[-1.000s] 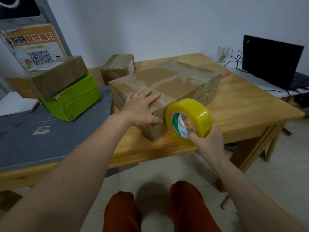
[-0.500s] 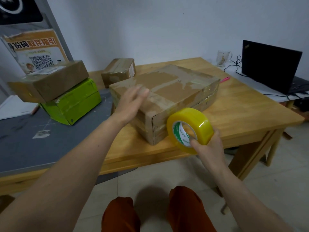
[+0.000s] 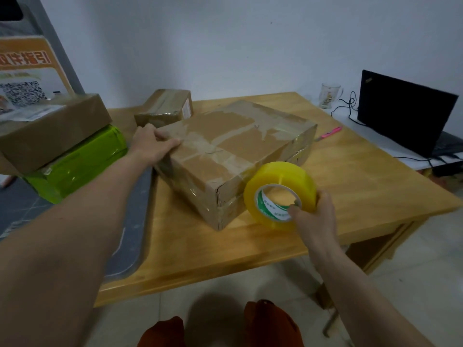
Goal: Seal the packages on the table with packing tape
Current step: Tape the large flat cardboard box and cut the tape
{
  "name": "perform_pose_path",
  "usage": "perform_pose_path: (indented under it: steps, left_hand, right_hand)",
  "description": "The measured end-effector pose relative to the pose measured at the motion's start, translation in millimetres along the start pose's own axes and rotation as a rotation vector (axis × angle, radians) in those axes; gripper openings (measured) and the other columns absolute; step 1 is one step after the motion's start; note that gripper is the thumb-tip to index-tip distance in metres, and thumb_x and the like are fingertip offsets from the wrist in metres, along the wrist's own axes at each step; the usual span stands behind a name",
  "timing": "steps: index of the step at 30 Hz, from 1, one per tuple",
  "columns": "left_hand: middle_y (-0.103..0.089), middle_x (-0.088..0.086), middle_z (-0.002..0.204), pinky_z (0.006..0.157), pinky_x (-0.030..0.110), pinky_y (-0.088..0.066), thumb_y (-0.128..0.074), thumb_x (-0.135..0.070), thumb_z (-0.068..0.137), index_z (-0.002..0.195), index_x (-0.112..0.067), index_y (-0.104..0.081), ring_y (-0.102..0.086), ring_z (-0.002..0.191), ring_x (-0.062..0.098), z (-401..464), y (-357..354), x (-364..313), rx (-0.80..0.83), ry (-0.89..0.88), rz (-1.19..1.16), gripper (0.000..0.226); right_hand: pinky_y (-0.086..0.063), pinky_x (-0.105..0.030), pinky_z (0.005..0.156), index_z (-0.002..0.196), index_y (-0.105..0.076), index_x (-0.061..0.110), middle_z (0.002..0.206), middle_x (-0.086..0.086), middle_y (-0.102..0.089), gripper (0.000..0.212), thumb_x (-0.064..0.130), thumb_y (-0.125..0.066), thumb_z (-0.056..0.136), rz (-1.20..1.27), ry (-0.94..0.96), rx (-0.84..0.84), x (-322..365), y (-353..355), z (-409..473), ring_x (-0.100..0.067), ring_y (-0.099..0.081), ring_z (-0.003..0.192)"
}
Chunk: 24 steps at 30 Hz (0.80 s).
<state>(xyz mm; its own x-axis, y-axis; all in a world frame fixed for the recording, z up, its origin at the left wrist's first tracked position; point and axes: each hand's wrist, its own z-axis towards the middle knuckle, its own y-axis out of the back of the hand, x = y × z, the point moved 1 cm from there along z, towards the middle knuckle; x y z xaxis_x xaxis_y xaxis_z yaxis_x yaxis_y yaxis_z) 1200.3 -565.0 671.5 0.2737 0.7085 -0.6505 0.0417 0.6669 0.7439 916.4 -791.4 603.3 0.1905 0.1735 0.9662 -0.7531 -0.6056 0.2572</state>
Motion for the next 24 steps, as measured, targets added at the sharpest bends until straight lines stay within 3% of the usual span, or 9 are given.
perform_pose_path:
  steps: [3, 7, 10, 13, 17, 19, 22, 24]
  left_hand:
    - [-0.055, 0.004, 0.117, 0.091, 0.042, -0.046, -0.072, -0.062, 0.074, 0.109, -0.01, -0.059, -0.051, 0.107, 0.024, 18.6, 1.6, 3.1, 0.053, -0.007, 0.04, 0.064]
    - [-0.052, 0.009, 0.127, 0.096, 0.047, -0.045, -0.053, -0.084, 0.071, 0.126, -0.017, -0.047, -0.051, 0.115, 0.034, 31.8, 1.1, 11.1, 0.11, 0.086, 0.149, 0.087]
    - [-0.056, 0.008, 0.118, 0.089, 0.043, -0.046, -0.043, -0.086, 0.074, 0.11, -0.017, -0.054, -0.054, 0.106, 0.031, 34.2, 1.7, 19.6, 0.152, 0.104, 0.148, 0.078]
    - [-0.058, 0.01, 0.119, 0.093, 0.047, -0.049, -0.059, -0.074, 0.076, 0.112, -0.013, -0.056, -0.056, 0.106, 0.03, 28.3, -1.1, 27.1, 0.128, 0.165, -0.152, 0.071]
    - [-0.056, 0.012, 0.127, 0.092, 0.046, -0.05, -0.06, -0.062, 0.085, 0.127, -0.014, -0.053, -0.055, 0.109, 0.029, 14.6, -4.5, 29.3, 0.122, 0.235, -0.36, 0.064]
    - [-0.057, 0.011, 0.131, 0.091, 0.042, -0.049, -0.06, -0.062, 0.085, 0.135, -0.017, -0.052, -0.056, 0.11, 0.028, 6.1, -5.2, 28.5, 0.158, 0.298, -0.449, 0.068]
    - [-0.055, 0.014, 0.135, 0.098, 0.043, -0.047, -0.061, -0.066, 0.082, 0.141, -0.012, -0.047, -0.055, 0.12, 0.032, -7.5, -5.3, 31.6, 0.164, 0.397, -0.516, 0.081]
    - [-0.053, 0.014, 0.139, 0.103, 0.043, -0.044, -0.06, -0.064, 0.084, 0.141, -0.011, -0.045, -0.052, 0.125, 0.033, -16.6, -5.8, 33.4, 0.146, 0.42, -0.578, 0.08]
  right_hand:
    - [-0.042, -0.034, 0.063, 0.109, -0.048, 0.02, 0.092, 0.004, -0.053, 0.037, 0.012, -0.071, 0.081, 0.041, -0.076, -0.068, -8.7, -10.0, 11.3, -0.015, -0.052, 0.08]
    - [-0.039, -0.029, 0.055, 0.11, -0.051, 0.02, 0.088, 0.004, -0.059, 0.037, 0.014, -0.074, 0.081, 0.262, -0.173, -0.266, -21.7, -23.8, 10.1, -0.011, -0.057, 0.076]
    - [-0.038, -0.022, 0.053, 0.106, -0.053, 0.025, 0.088, 0.01, -0.06, 0.032, 0.022, -0.074, 0.082, 0.433, -0.216, -0.389, -24.2, -31.3, 12.0, -0.004, -0.056, 0.074]
    - [-0.043, -0.023, 0.06, 0.108, -0.056, 0.032, 0.092, 0.017, -0.06, 0.028, 0.024, -0.071, 0.086, 0.523, -0.232, -0.386, -19.7, -38.3, 19.4, -0.003, -0.058, 0.081]
    - [-0.053, -0.042, 0.088, 0.142, -0.041, 0.033, 0.12, 0.009, -0.059, 0.056, 0.024, -0.066, 0.092, 0.822, -0.316, -0.316, -5.9, -38.8, 39.8, -0.017, -0.06, 0.105]
    - [-0.055, -0.045, 0.085, 0.145, -0.039, 0.027, 0.125, 0.002, -0.058, 0.059, 0.017, -0.065, 0.093, 0.977, -0.412, -0.277, -2.3, -41.1, 51.3, -0.022, -0.061, 0.105]
    - [-0.056, -0.035, 0.073, 0.134, -0.05, 0.01, 0.123, -0.008, -0.062, 0.047, 0.015, -0.067, 0.091, 1.082, -0.524, -0.243, -2.3, -48.7, 57.3, -0.023, -0.066, 0.098]
    - [-0.054, -0.033, 0.071, 0.125, -0.054, 0.009, 0.122, -0.013, -0.065, 0.039, 0.017, -0.069, 0.09, 1.128, -0.559, -0.169, 0.3, -55.8, 60.1, -0.023, -0.066, 0.097]
